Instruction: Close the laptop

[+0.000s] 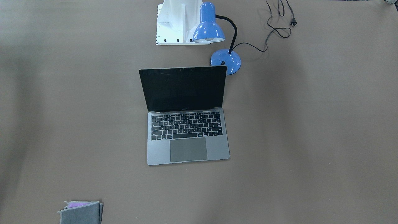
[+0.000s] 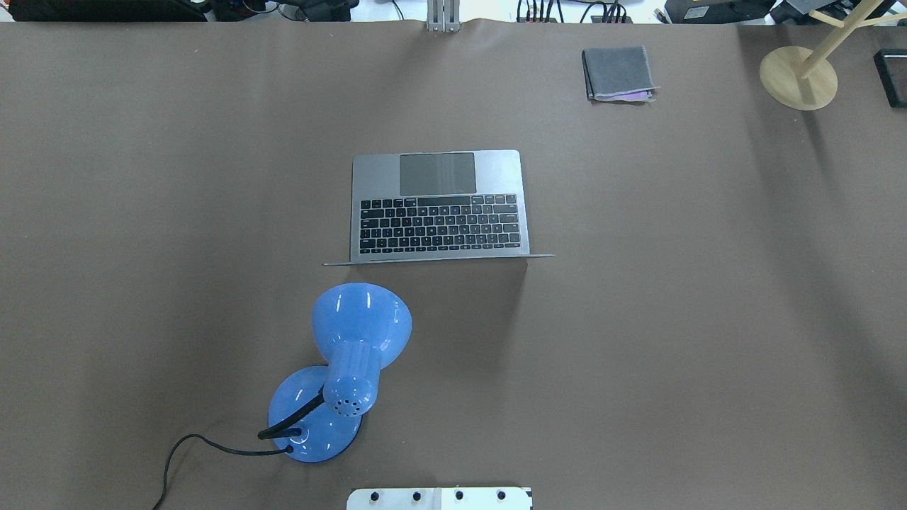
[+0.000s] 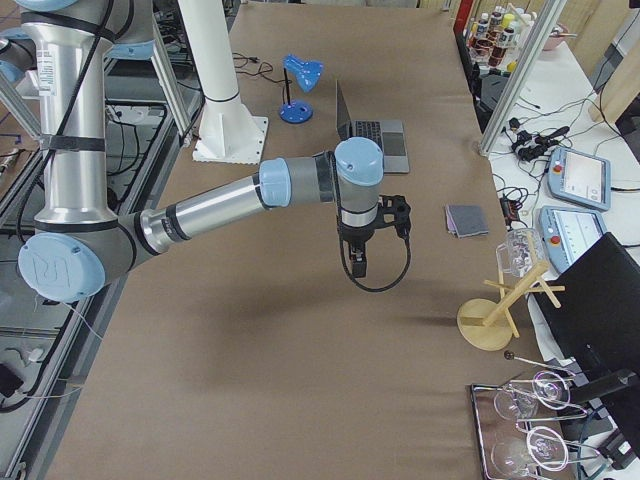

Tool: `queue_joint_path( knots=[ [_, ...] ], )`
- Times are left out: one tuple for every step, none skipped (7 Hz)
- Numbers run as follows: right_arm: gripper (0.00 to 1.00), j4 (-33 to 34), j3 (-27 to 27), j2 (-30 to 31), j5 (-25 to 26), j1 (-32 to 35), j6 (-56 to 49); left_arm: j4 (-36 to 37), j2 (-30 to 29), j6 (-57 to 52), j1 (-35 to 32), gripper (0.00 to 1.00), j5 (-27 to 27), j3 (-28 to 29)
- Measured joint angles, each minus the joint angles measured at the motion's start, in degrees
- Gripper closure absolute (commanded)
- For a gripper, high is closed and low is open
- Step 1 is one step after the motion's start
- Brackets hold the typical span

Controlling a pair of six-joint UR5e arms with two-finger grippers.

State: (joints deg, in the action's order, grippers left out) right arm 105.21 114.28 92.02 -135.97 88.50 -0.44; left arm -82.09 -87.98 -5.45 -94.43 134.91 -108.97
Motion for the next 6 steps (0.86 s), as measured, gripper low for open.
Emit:
queue_joint_path(
  knots=[
    [0.00,0.00,-0.01,0.01,0.00,0.10,0.00,0.07,0.00,-0.04,-0.02,0.02,0.02,-0.09],
    [0.00,0.00,-0.02,0.08,0.00,0.24,0.00,0.16,0.04,-0.12,-0.01,0.02,0.06,-0.27],
    [0.00,0.00,-0.02,0.26,0.00,0.36,0.00,0.09,0.20,-0.18,0.00,0.02,0.08,-0.35],
    [0.00,0.00,-0.01,0.64,-0.02,0.48,-0.02,-0.04,0.51,-0.25,0.00,0.02,0.05,-0.32],
    [0.00,0.00,0.02,1.02,-0.04,0.60,-0.06,-0.14,0.73,-0.27,0.01,0.02,-0.02,-0.30],
    [0.00,-0.02,0.08,1.27,-0.02,0.73,-0.06,-0.21,0.82,-0.21,0.01,0.02,-0.04,-0.33]
  ],
)
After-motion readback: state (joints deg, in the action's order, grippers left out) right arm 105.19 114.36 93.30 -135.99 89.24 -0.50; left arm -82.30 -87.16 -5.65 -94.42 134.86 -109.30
